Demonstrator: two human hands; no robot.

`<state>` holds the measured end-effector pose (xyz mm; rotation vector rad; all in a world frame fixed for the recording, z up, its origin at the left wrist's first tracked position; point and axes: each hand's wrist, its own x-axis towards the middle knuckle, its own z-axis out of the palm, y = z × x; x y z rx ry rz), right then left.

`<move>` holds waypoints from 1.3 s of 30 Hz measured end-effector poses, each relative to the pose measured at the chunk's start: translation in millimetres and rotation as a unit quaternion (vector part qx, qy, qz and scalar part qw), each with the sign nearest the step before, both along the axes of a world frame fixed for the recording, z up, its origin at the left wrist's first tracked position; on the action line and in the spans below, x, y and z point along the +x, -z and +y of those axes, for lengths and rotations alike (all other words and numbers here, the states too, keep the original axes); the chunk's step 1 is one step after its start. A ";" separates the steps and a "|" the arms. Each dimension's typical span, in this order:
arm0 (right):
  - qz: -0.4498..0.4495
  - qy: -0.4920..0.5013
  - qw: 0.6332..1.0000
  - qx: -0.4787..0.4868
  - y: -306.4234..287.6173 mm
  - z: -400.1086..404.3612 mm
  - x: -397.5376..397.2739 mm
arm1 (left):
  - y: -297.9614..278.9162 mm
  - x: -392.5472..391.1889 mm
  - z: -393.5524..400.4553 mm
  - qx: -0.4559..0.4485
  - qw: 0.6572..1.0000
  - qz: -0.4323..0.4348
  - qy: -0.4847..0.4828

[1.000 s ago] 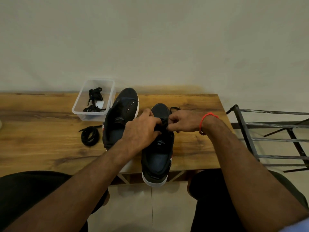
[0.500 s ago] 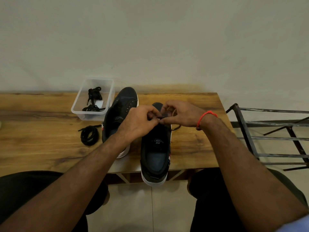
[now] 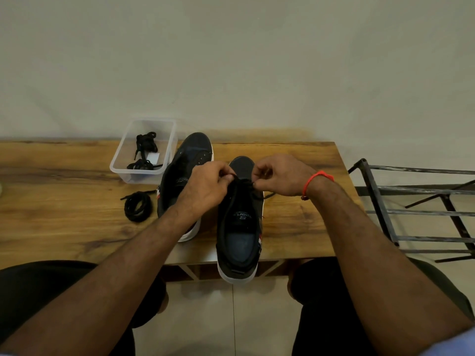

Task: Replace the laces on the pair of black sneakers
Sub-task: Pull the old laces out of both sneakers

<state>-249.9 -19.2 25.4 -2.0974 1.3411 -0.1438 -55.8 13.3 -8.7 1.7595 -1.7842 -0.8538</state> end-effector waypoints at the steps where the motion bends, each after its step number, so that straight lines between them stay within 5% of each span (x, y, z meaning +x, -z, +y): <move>1: 0.004 0.007 1.000 0.005 0.2 -0.4 -1.4 | -0.8 -1.1 0.2 0.016 0.998 0.038 -0.047; 5: 0.025 0.024 0.999 0.023 4.4 -2.7 -5.6 | -4.8 1.8 -0.4 0.047 0.987 0.106 -0.112; 10: 0.024 0.006 0.999 0.034 6.9 -2.3 1.3 | -9.4 1.2 2.0 -0.015 0.996 -0.037 0.078; 15: 0.031 -0.024 0.999 -0.004 7.4 1.7 15.1 | -1.4 1.8 -0.5 -0.034 0.985 -0.127 0.109; 22: 0.071 -0.047 0.993 -0.086 8.6 6.8 25.9 | -3.3 -5.8 1.8 0.035 0.997 -0.057 0.037; 30: 0.067 0.022 0.996 -0.053 5.4 -1.7 8.8 | -12.2 -2.5 1.7 0.068 0.996 0.043 -0.043; 35: 0.024 -0.027 0.996 -0.078 4.1 3.5 16.9 | -12.2 0.0 0.3 0.022 1.000 0.015 -0.015; 39: 0.123 -0.068 0.985 -0.098 10.4 6.9 26.9 | -16.2 5.8 -5.4 0.113 0.990 -0.048 0.072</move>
